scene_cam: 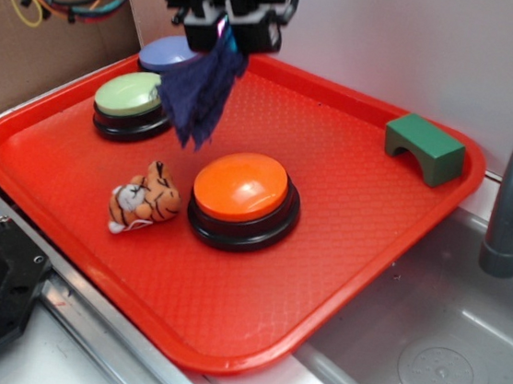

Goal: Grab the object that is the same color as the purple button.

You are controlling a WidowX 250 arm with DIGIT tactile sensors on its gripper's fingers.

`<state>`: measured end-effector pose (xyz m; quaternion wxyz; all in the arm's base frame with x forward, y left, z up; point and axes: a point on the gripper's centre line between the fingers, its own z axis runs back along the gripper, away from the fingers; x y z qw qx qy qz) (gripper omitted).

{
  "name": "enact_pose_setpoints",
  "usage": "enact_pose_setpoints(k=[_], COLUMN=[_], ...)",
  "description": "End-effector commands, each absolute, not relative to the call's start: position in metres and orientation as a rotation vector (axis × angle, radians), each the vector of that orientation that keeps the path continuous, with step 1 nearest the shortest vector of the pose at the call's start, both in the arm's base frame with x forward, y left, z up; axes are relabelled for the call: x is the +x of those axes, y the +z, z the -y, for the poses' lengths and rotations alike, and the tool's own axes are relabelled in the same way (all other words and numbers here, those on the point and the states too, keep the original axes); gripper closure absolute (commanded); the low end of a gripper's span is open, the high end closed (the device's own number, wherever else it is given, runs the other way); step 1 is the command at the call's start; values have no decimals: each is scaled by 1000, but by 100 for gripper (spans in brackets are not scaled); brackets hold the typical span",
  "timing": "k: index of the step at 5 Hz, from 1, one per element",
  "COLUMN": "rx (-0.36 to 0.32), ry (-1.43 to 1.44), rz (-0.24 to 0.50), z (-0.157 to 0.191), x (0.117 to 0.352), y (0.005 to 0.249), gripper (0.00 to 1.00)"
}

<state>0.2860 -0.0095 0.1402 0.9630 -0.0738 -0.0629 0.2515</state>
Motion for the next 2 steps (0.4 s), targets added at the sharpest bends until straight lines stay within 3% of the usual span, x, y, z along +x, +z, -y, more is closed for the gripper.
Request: enact_pose_setpoints(k=[1,2], rx=[-272,-328], ry=[439,401], rz=[265,258], z=[1,-9], x=[281,278], y=[224,222], gripper=[100,100])
